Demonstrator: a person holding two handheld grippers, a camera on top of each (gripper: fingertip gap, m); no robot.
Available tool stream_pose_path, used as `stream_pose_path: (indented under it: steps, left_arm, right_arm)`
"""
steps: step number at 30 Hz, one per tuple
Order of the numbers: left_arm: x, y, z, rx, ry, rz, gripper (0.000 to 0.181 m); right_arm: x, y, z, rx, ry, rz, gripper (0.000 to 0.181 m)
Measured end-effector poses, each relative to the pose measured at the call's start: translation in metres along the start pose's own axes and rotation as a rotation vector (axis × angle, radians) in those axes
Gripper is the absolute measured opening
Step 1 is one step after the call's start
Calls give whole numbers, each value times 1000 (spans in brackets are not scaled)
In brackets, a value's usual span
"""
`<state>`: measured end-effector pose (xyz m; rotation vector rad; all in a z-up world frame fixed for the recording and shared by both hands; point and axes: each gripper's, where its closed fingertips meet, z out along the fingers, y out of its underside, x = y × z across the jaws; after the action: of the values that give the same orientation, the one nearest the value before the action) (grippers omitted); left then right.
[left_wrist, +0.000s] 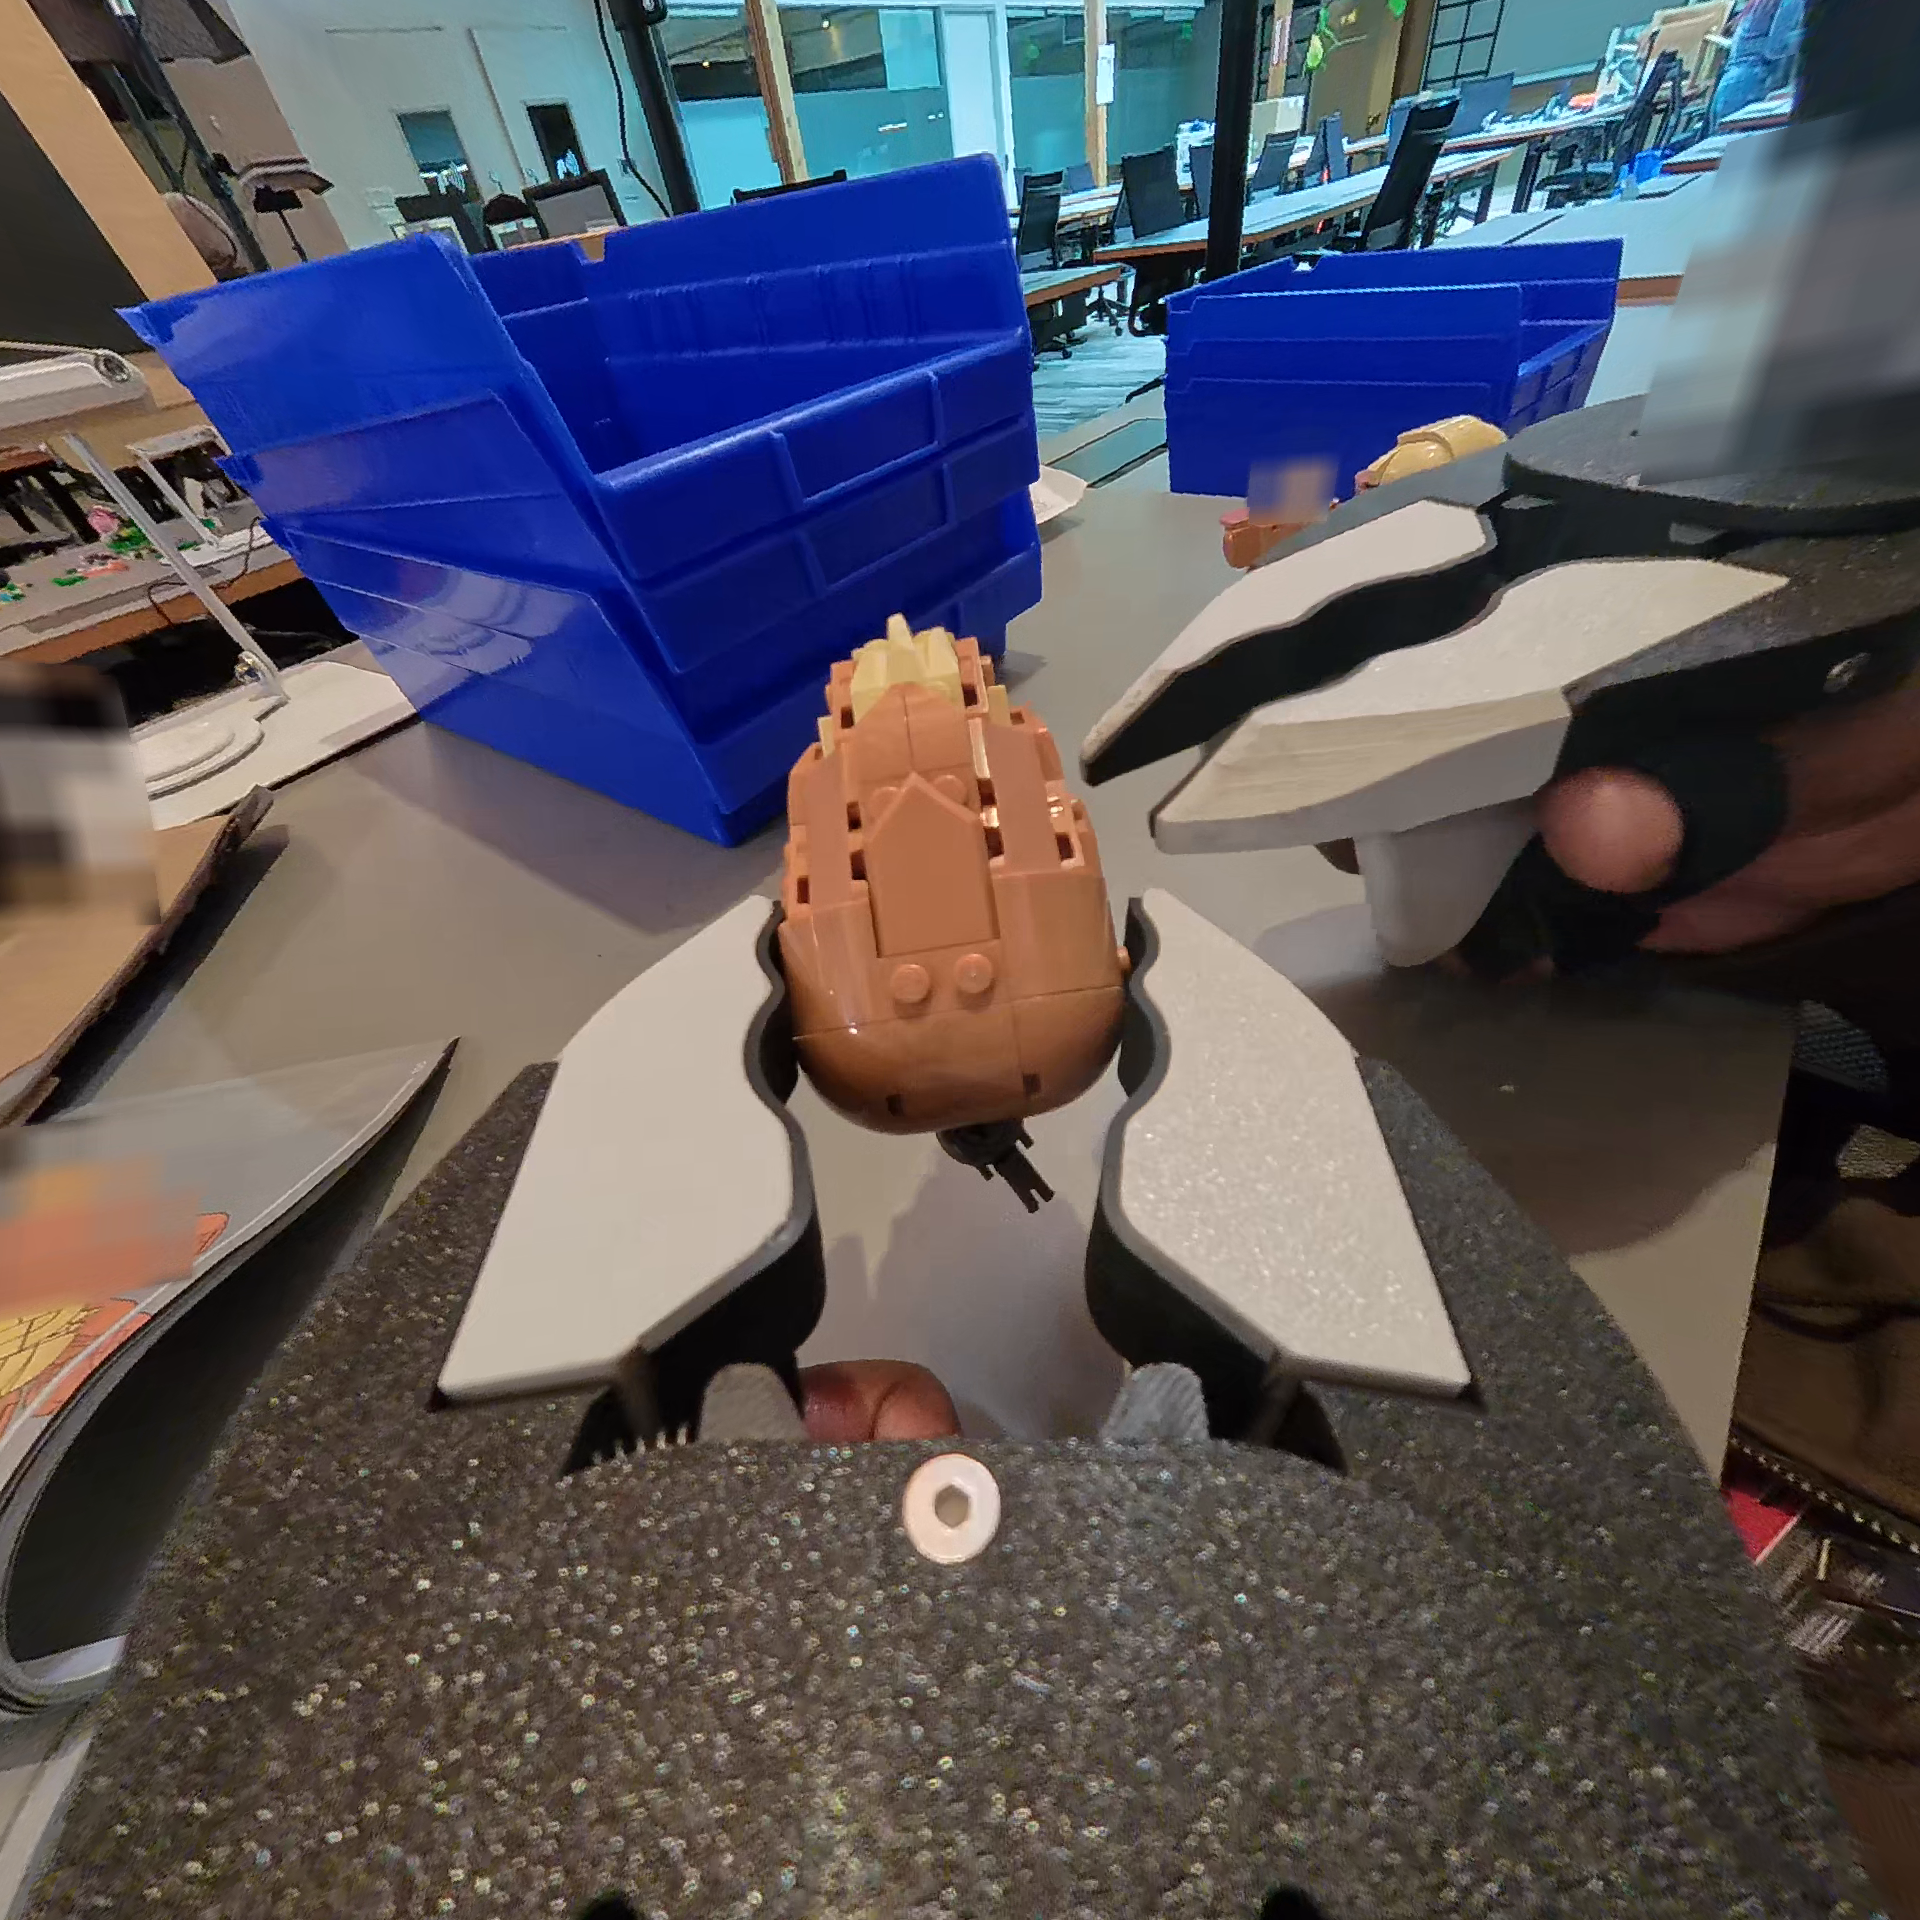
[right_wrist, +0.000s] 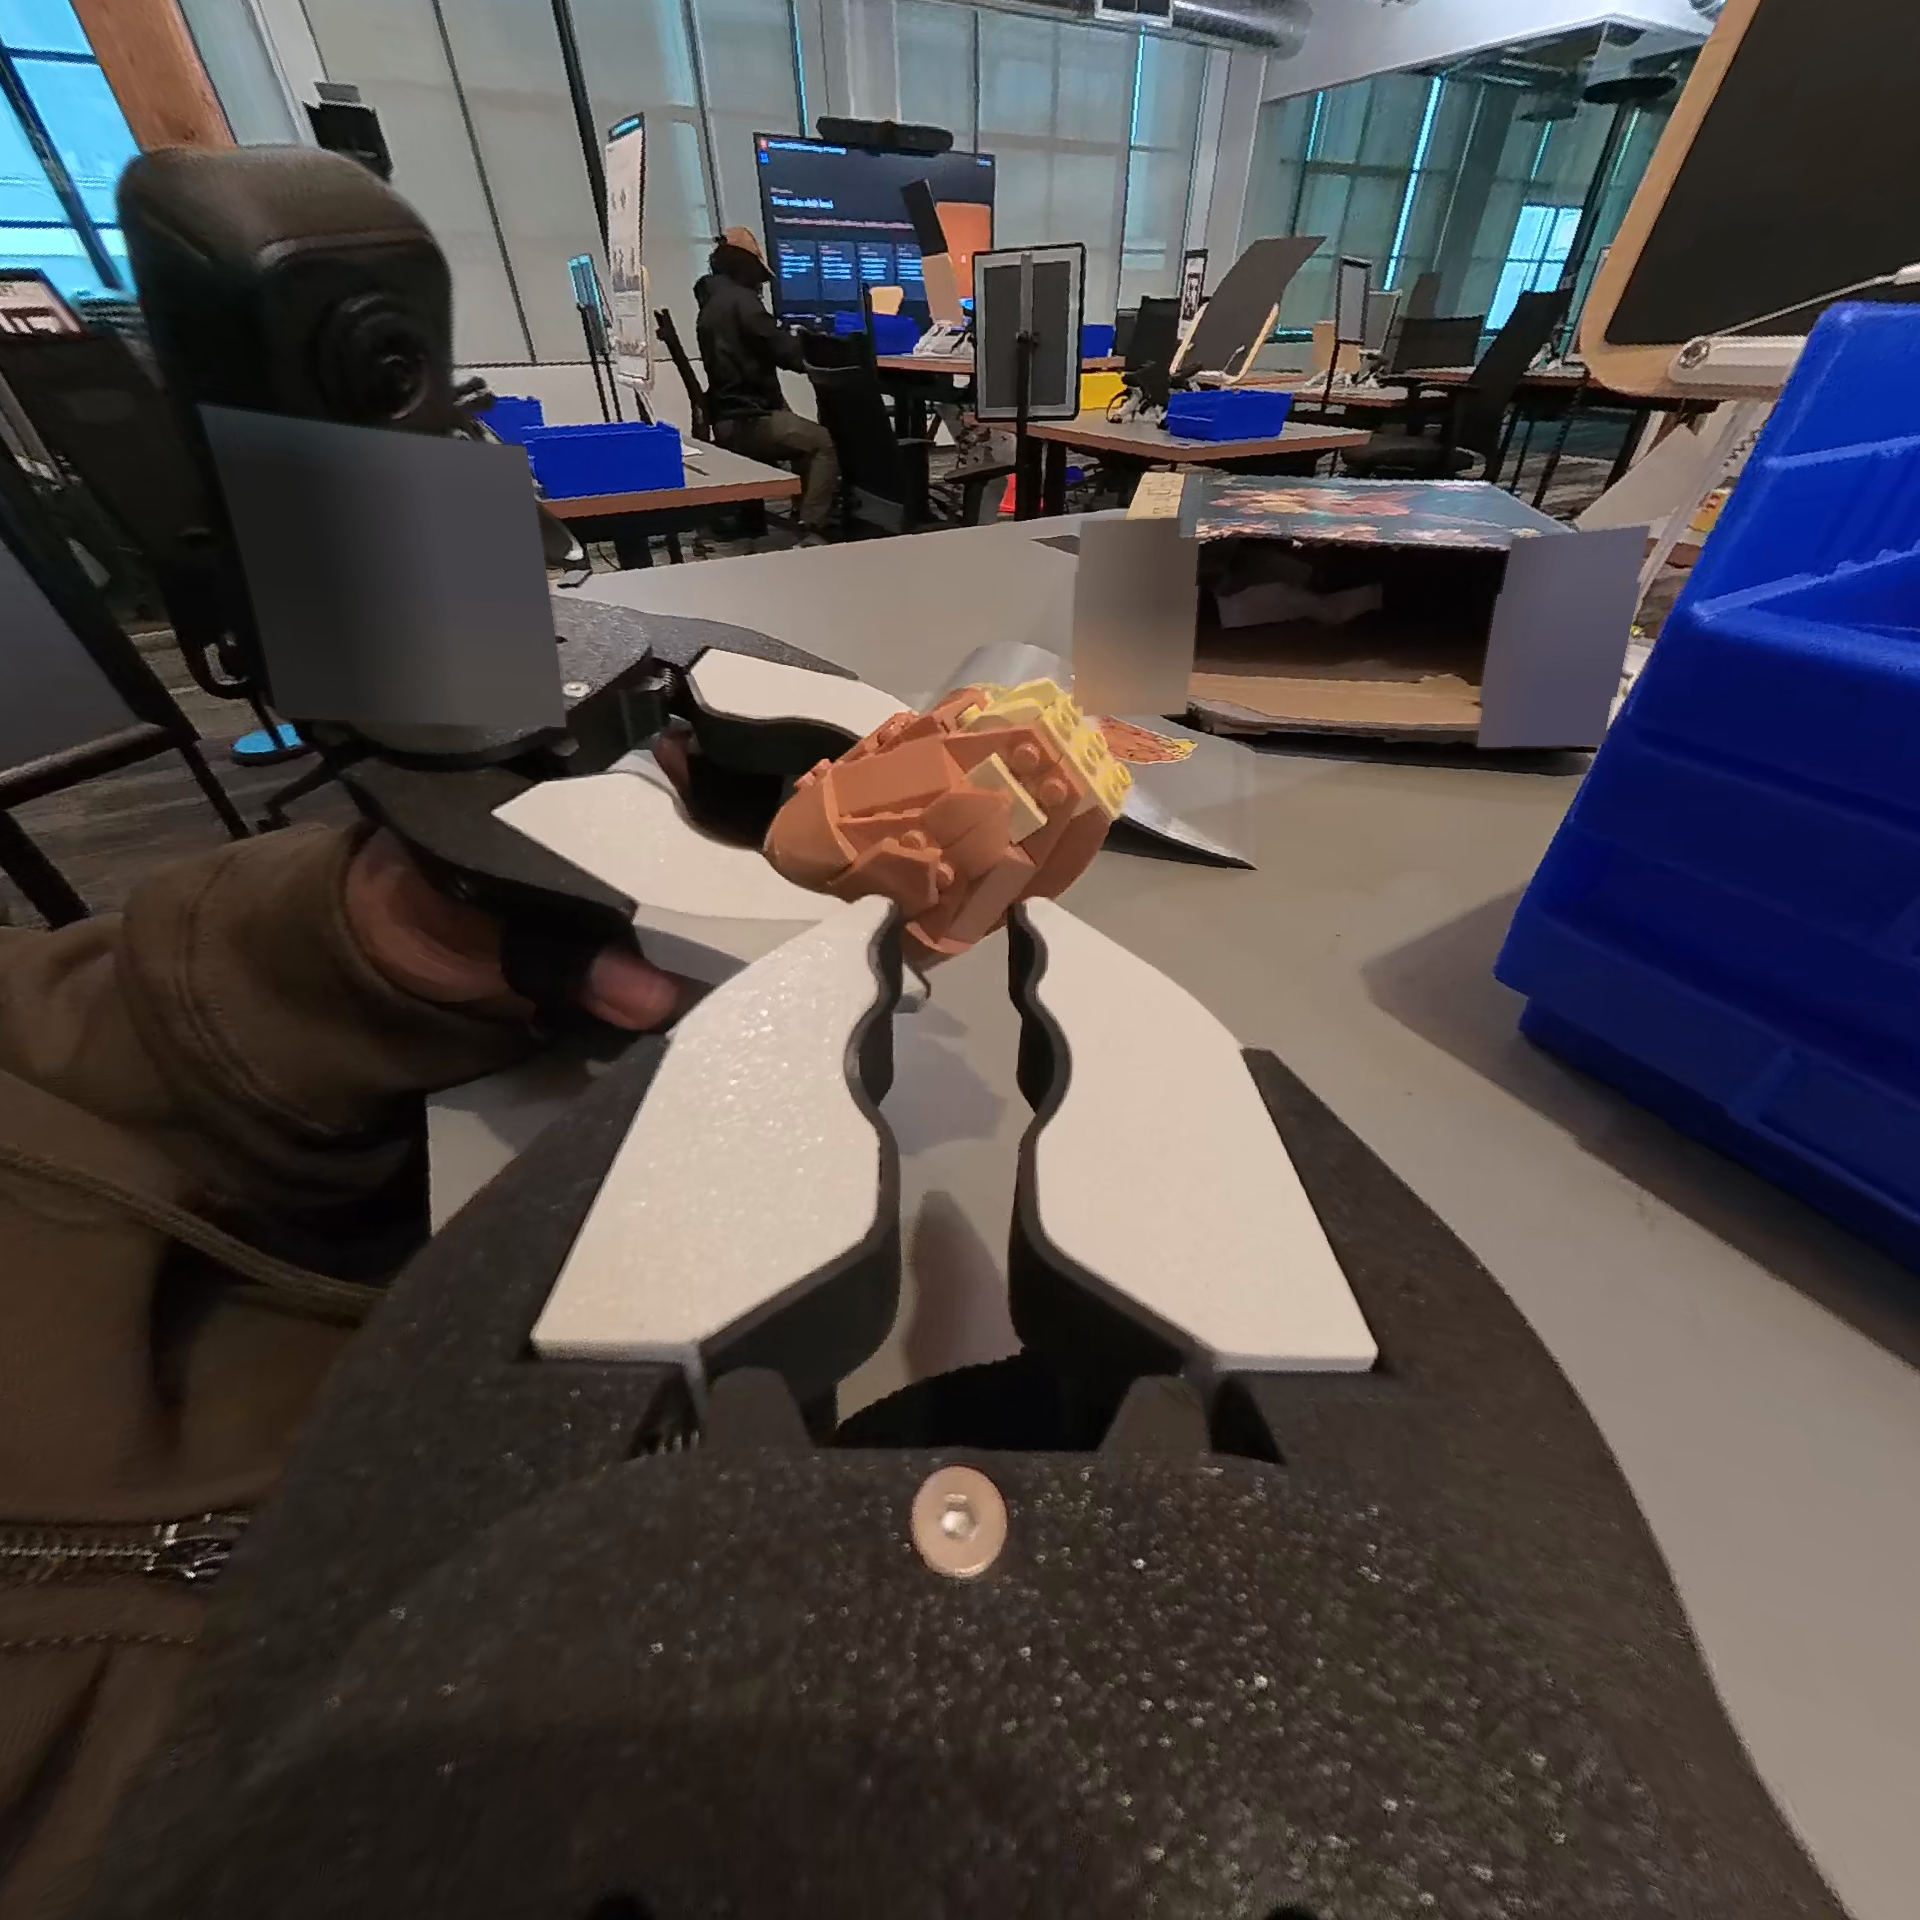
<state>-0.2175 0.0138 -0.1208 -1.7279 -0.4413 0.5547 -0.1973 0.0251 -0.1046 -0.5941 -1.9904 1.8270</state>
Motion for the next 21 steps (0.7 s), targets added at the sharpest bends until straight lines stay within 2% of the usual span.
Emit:
stream_pose_path:
  steps: [5,12,21]
  left_arm:
    - [1,-1,1,6,-32,63,61]
    - [-2,0,3,1,-135,222,60]
    - [-1,-10,0,36,-236,417,61]
  right_arm:
    - [6,-2,1,19,-15,138,17]
    - [8,-8,0,79,-130,396,19]
    - [4,-11,2,109,-242,583,22]
